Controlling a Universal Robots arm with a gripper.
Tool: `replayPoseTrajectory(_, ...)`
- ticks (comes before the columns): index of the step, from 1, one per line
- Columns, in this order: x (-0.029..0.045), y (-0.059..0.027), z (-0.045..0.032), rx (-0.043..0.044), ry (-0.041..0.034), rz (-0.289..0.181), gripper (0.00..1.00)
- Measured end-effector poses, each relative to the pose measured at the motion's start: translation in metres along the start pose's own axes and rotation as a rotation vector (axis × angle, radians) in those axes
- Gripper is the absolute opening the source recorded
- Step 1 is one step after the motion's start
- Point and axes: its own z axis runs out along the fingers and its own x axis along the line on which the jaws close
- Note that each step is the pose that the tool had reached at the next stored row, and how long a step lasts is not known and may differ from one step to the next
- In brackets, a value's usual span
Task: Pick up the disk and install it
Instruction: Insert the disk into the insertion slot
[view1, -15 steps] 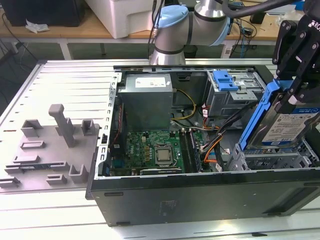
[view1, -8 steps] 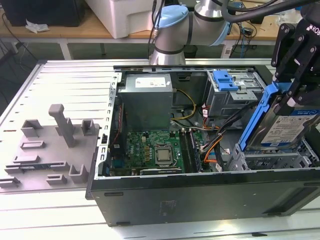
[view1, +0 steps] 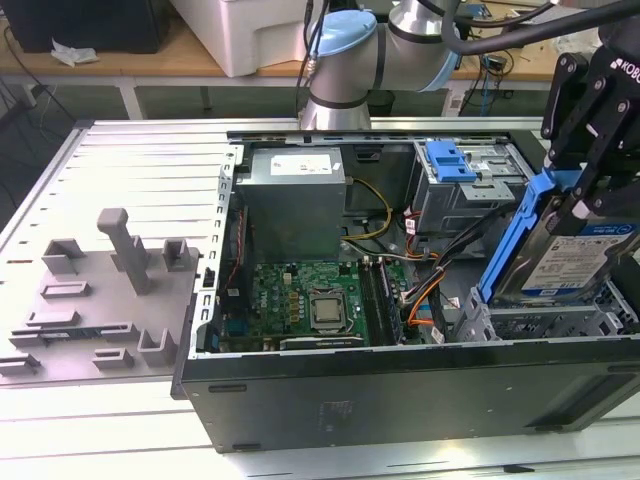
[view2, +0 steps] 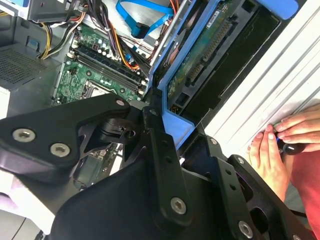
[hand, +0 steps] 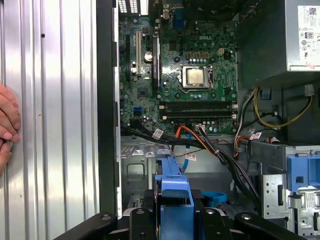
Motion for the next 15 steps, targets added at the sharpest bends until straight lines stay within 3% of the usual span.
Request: replayPoseTrajectory(15, 0.0023, -0.0009, 0.0041, 0.0, 0.0, 0.0, 0.37)
